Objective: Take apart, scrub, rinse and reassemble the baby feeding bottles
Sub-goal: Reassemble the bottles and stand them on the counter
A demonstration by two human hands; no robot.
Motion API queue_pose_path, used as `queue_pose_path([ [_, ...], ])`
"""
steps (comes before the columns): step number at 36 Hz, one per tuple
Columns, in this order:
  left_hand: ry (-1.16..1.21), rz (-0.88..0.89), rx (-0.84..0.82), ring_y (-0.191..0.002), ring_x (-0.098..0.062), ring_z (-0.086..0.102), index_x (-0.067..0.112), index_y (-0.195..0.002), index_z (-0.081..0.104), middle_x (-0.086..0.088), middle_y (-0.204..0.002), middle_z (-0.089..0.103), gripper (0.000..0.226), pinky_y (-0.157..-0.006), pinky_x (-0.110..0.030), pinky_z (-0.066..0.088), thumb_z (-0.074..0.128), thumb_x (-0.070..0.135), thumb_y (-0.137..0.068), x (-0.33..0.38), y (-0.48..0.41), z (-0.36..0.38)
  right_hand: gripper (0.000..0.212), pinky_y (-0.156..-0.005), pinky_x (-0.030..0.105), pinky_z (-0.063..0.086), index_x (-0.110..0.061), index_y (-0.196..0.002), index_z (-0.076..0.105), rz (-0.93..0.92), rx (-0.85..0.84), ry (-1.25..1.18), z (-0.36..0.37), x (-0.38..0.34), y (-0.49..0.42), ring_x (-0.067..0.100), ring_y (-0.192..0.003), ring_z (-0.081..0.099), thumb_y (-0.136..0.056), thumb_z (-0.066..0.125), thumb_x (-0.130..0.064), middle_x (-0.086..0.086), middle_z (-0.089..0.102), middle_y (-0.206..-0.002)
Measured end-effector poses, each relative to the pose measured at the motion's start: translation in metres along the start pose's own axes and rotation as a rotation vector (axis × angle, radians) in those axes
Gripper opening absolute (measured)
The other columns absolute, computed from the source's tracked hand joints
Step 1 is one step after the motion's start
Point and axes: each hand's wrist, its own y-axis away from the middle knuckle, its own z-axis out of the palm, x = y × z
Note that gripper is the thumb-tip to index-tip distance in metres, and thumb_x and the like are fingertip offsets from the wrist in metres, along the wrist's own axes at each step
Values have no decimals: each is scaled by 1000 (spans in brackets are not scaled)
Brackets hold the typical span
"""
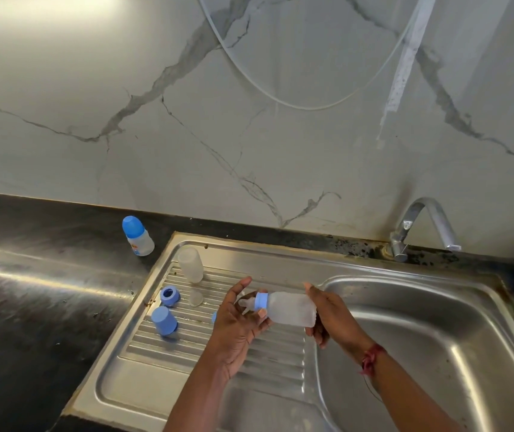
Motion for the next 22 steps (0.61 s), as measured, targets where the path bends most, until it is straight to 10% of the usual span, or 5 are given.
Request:
queue_pose_path([
  [5, 68, -19, 53, -113, -44, 64, 16, -133, 55, -21, -123, 62, 75, -74, -48, 62, 74, -10, -65, -1, 3, 4, 66, -51, 31, 56, -19, -117, 61, 59, -40, 38, -2, 6, 1, 26, -58, 66, -94, 23, -68, 18, 73, -82],
  [10, 72, -3, 109, -109, -42, 64, 14, -134, 53, -19, -121, 61, 76, -72, -48, 62, 74, -7, -64, 1, 6, 3, 51, -83, 36, 60, -40, -127, 56, -175, -46, 104, -5, 12, 1, 12, -103, 64, -82, 78, -37, -12, 59, -123],
  [22, 43, 92, 165, -112, -38, 64, 15, -135, 54, -16, -115, 68, 59, -73, -37, 62, 66, -10, -83, 1, 11, -2, 36, -69, 35, 61, -21, -106, 70, -210, 14, 110, 9, 13, 6, 16, -72, 63, -74, 86, -16, 6, 69, -100],
])
